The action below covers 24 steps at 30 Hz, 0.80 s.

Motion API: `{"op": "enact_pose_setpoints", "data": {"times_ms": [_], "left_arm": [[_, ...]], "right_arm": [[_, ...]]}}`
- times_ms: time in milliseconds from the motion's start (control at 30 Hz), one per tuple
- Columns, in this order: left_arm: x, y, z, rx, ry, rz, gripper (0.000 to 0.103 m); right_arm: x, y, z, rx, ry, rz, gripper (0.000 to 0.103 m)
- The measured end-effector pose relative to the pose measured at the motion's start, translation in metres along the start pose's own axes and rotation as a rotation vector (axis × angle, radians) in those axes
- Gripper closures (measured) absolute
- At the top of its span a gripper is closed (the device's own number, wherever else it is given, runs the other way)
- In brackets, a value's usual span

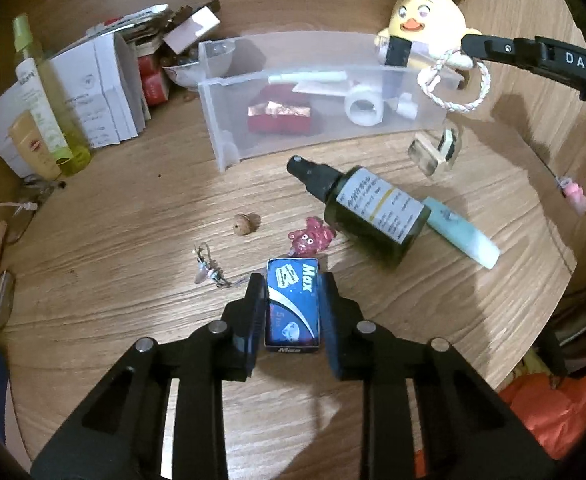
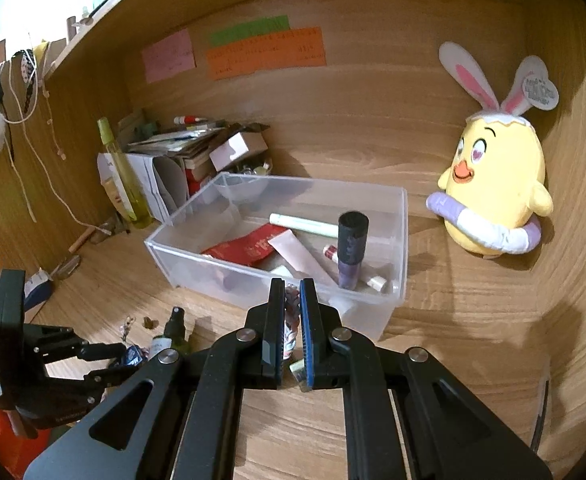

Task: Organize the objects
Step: 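Grasp the blue Max card pack with the left tool, then carry the Max pack into the box and open the left tool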

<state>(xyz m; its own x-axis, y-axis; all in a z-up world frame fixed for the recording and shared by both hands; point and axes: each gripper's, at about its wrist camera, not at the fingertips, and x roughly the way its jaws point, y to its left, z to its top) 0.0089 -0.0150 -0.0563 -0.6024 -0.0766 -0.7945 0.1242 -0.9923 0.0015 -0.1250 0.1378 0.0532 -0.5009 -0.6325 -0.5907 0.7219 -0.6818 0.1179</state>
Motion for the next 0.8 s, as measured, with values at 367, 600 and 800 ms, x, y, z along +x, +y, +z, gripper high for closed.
{"op": "enact_pose_setpoints", "data": {"times_ms": [367,600,800], "left_arm": [[-0.026,0.018,0.024,-0.097,-0.106,-0.016,0.076],[-0.032,0.024,0.047,-0.143,-0.153,-0.032,0.076],[-0.039,0.026,0.072,-0.156,-0.212,-0.034,0.076]], "right_arm": [[-0.002,0.011,0.021,-0.014,-0.059,0.024,0.096],[0.001,0.015,0.038,-0.034,-0.087,0.027,0.096],[0.011,0.018,0.049,-0.064,-0.096,0.012,0.096]]}}
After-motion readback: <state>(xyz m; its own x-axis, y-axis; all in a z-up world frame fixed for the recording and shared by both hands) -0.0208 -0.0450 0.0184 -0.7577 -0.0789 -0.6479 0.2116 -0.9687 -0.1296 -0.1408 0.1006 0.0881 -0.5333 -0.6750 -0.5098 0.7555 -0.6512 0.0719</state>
